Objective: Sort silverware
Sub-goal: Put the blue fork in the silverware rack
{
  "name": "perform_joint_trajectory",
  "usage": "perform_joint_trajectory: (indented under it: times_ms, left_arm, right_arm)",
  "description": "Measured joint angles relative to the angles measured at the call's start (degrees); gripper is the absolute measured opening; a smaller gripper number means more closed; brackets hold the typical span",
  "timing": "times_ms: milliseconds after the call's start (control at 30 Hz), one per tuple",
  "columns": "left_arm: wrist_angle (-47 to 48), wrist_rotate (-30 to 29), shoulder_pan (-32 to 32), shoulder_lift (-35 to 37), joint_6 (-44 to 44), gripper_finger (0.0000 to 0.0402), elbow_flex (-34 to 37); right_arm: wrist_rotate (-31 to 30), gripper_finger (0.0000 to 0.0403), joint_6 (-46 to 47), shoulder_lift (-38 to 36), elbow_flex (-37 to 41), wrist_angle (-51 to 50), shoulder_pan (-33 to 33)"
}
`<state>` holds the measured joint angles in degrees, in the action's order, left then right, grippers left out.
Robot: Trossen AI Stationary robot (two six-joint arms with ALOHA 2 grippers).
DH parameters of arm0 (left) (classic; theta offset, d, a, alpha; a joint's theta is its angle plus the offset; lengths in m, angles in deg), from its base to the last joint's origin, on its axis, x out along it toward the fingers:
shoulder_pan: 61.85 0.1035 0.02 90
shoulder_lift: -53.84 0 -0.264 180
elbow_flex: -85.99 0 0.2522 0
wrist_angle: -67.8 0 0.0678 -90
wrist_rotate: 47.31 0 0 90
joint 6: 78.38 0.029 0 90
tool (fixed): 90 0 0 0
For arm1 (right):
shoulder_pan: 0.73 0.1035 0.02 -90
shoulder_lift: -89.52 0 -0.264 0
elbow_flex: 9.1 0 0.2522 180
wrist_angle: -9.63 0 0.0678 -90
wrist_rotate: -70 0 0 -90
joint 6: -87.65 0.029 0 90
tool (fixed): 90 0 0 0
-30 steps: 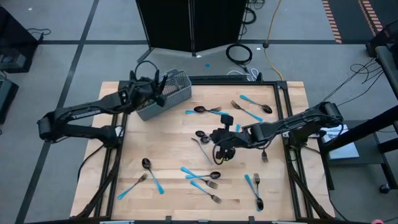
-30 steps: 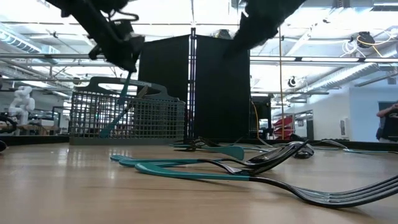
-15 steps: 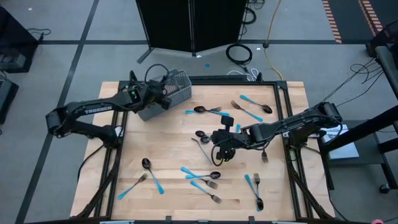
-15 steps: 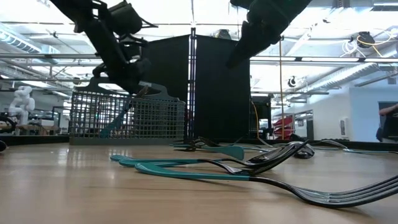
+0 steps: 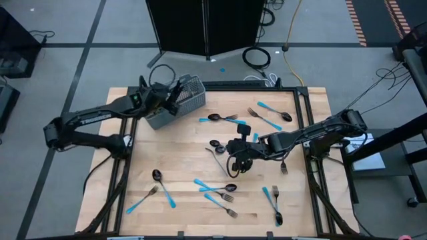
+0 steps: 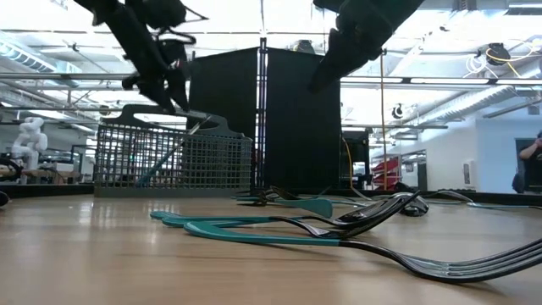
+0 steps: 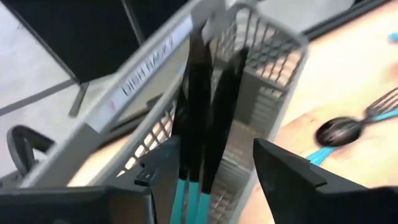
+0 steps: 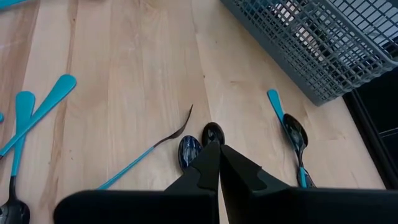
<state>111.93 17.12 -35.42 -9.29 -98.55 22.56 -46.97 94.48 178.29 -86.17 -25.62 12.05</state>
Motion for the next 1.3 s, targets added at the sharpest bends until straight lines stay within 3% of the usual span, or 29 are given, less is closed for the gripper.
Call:
perform_joint_trajectory:
  times_ms: [167, 333, 500, 633, 833, 1000, 1300]
  left_arm:
    - [0.6, 1.9, -4.6, 5.5, -0.4, 0.02, -0.5]
    - [-3.6, 2.7, -14.2, 6.8, -2.0, 0.02, 1.7]
    - [-19.4, 0.9, -23.3, 3.5, -2.1, 0.02, 6.5]
    - [-31.5, 2.1, -27.1, -2.1, 3.4, 0.02, 8.6]
    - [-42.9, 13.9, -26.8, -12.2, 14.8, 0.02, 8.6]
    - [-53.5, 19.8, -24.5, -17.5, 24.6, 0.02, 8.6]
    - [-55.3, 22.3, -18.3, -13.2, 31.7, 0.02, 7.5]
  right_arm:
    - [0.0, 0.0004, 0.0, 0.0, 0.0, -1.6, 0.0]
    - [0.0, 0.0004, 0.8, 0.0, 0.0, -2.7, 0.0]
    - [-0.2, 0.0004, -4.6, -0.3, -0.1, -8.6, -0.4]
    - [-0.2, 0.0004, -1.9, -1.4, -2.5, -23.6, -0.7]
    - [0.7, 0.0004, 2.4, -5.5, -3.4, -33.2, -3.9]
    - [7.1, 0.0004, 3.2, -8.4, -3.4, -39.0, -11.2]
    - [18.1, 0.0004, -8.2, -7.7, -3.4, -34.3, -28.1]
